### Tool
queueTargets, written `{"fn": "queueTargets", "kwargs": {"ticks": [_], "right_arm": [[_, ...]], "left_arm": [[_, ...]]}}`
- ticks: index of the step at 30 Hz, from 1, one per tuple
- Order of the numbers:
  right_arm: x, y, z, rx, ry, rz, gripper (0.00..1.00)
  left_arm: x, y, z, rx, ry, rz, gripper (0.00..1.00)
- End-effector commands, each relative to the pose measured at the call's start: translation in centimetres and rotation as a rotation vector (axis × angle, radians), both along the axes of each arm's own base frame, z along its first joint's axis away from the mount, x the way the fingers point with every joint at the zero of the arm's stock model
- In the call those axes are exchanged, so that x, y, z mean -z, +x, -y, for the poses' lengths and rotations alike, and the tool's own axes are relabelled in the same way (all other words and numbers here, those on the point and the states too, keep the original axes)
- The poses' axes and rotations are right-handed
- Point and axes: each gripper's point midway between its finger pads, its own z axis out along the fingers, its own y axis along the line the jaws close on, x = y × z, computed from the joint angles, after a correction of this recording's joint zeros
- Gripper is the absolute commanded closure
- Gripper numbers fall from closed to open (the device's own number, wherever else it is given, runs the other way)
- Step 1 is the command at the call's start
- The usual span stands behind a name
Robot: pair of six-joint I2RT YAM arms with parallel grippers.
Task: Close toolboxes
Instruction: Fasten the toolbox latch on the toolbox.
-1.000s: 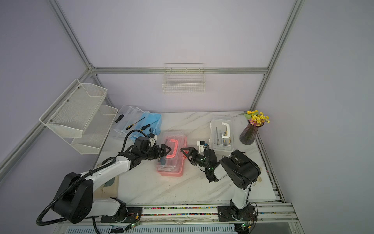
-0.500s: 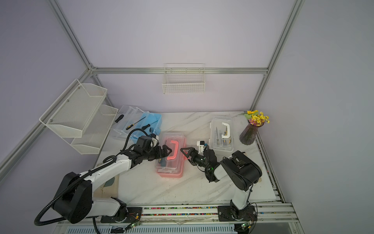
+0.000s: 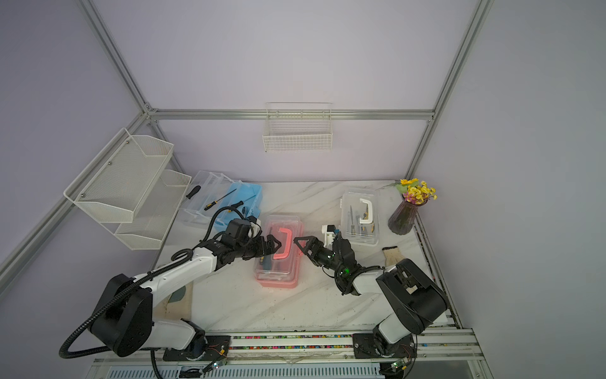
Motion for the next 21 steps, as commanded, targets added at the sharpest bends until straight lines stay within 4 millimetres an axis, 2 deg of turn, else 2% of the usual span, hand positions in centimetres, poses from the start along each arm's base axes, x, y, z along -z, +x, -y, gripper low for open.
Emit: {"fn": "queueTargets", "kwargs": {"ticks": [1,7,15,21], "right_arm": [[-1.0,0.1,-0.4,-0.008,-0.041,0.018,0.04],[-0.9,0.1,-0.3,-0.003,-0.069,0.005,0.11],[0.6,0.0,-0.4,0.002,-0.046,-0.05,0.38],[1.2,0.0,0.0,0.024,-0.072,-0.07,0.53]], "left_arm": [[3.5,-2.6,-0.4,0.015,0.068,-0.164,0.0],[3.1,-2.3,-0.1,0.005,0.062,-0.154,0.0],[2.8,-2.1,-0.2,-0.01,0.061,-0.146,0.0],[2.6,-2.1,-0.1,-0.016,0.057,-0.141,0.0]]}}
